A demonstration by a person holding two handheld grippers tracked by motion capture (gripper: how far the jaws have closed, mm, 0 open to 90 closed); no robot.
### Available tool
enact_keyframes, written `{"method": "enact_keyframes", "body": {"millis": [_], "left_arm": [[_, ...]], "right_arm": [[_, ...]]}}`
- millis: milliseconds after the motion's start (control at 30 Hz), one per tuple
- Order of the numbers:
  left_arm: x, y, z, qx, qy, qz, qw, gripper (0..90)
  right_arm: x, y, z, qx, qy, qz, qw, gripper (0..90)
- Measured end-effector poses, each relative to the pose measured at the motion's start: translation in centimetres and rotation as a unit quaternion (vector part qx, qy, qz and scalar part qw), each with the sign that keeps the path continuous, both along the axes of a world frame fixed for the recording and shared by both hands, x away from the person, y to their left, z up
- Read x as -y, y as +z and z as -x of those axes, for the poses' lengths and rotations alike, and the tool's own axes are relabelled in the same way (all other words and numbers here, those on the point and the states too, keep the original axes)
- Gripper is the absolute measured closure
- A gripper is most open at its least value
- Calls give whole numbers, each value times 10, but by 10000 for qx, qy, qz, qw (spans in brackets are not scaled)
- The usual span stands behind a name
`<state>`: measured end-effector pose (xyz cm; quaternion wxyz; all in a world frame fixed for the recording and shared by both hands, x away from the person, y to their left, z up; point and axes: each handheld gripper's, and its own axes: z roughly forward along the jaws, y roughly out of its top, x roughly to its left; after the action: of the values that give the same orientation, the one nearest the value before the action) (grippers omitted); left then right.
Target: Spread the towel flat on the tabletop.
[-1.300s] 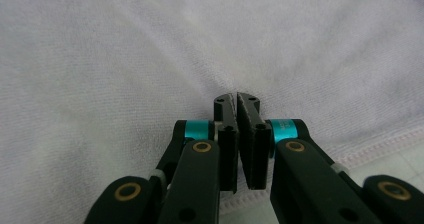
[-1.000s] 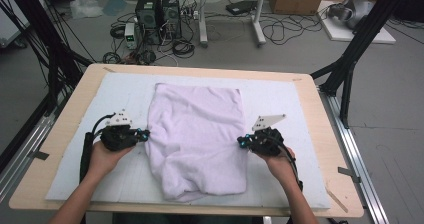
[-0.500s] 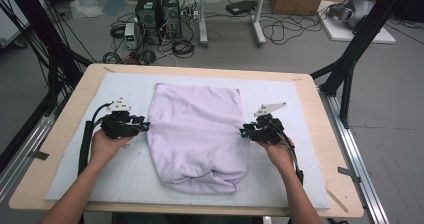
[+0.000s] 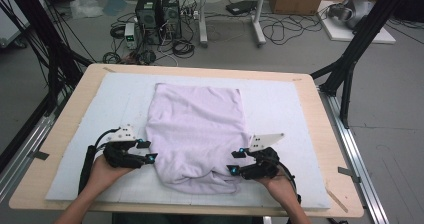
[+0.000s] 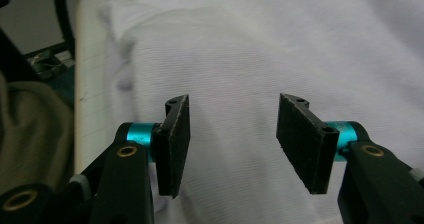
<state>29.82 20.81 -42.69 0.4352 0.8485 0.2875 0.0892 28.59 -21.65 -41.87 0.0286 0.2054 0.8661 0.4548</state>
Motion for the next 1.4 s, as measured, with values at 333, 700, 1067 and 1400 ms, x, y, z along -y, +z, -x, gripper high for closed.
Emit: {"method": "enact_keyframes", "body": {"millis": [333,700,1067,1400], "left_arm": [[26,-13,-5,-58,-269,-489,9984,760],[9,14,-13,130,15,-150,9998,875],[27,21,-76,291,762,-306,9962,876],[26,7,-92,16,852,-254,9960,761]], "right_arm": [[-15,-8,1,-153,300,254,9991,661],[-6,17,-10,-20,166,121,9998,841],[2,13,-79,-107,-822,608,9947,849],[10,-8,-99,-395,-1061,526,9922,773]]}}
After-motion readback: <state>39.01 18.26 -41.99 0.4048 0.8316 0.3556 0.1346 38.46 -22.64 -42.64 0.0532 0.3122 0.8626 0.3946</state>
